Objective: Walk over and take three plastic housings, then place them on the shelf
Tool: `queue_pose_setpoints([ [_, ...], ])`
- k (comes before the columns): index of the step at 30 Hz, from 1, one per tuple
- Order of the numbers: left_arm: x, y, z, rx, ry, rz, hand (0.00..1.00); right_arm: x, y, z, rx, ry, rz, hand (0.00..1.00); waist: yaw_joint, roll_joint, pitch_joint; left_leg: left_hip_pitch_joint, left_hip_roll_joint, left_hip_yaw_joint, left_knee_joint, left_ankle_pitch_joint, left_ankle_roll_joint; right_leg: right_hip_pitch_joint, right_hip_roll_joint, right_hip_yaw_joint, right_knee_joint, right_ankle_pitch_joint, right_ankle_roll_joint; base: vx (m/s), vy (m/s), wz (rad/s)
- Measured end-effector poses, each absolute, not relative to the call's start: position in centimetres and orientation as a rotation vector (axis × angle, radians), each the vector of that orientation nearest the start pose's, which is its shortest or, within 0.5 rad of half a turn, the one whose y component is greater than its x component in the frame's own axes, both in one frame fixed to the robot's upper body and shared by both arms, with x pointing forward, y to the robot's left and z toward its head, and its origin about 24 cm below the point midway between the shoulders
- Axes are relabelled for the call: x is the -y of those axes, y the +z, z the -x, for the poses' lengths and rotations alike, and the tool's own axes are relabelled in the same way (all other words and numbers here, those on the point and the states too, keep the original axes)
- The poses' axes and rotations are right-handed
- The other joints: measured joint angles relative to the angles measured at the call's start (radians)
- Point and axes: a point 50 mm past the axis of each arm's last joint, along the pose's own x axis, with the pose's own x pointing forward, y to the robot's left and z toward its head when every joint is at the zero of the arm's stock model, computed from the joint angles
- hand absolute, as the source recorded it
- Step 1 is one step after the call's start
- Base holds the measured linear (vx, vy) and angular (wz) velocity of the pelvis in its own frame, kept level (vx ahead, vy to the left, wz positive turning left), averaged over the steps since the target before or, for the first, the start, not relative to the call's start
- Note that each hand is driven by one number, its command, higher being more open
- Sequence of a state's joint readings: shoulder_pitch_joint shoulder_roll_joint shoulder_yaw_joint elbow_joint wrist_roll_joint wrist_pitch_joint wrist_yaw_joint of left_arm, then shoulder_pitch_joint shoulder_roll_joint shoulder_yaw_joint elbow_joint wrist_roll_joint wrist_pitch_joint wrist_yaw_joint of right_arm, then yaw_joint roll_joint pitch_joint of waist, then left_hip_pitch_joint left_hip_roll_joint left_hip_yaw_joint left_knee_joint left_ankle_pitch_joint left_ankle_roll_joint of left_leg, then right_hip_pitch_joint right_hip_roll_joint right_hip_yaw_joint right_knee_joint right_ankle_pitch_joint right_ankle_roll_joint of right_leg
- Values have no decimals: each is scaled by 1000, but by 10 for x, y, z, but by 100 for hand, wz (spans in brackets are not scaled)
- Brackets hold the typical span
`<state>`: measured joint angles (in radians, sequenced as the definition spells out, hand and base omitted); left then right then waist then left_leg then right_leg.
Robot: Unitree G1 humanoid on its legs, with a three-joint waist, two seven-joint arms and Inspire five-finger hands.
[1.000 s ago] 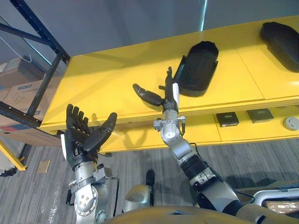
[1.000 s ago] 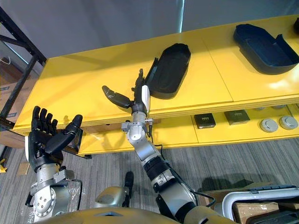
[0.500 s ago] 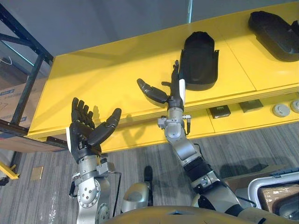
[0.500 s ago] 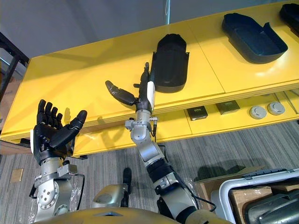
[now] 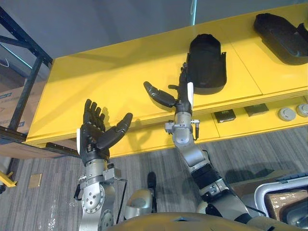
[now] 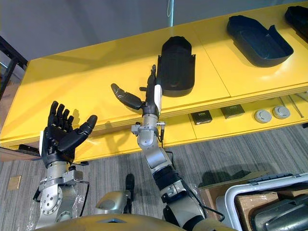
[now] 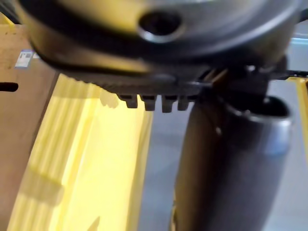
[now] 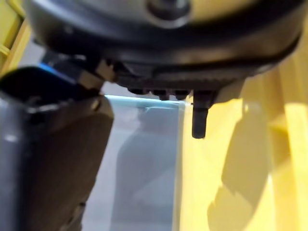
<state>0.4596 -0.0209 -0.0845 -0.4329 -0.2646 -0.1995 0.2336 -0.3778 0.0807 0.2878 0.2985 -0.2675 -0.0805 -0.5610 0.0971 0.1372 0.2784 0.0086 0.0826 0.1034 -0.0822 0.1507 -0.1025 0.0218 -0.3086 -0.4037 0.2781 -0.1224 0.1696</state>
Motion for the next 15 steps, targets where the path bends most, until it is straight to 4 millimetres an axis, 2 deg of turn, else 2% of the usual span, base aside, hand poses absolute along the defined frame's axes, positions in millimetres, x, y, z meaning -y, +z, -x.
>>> queue_pose_setpoints([
  [4, -168, 66, -163, 161, 306, 306, 100, 58, 89, -302, 289, -116, 205, 100, -20, -8, 2, 1, 1, 8, 0, -1, 1, 12, 8, 3, -35, 24, 1, -11, 4, -6],
  [15, -169, 69, -167, 174, 277, 283, 100, 63, 83, -296, 265, -62, 161, 100, -27, -31, -7, 22, 17, 65, -1, -6, 1, 15, 35, 56, -93, 69, -4, -32, -3, -14],
])
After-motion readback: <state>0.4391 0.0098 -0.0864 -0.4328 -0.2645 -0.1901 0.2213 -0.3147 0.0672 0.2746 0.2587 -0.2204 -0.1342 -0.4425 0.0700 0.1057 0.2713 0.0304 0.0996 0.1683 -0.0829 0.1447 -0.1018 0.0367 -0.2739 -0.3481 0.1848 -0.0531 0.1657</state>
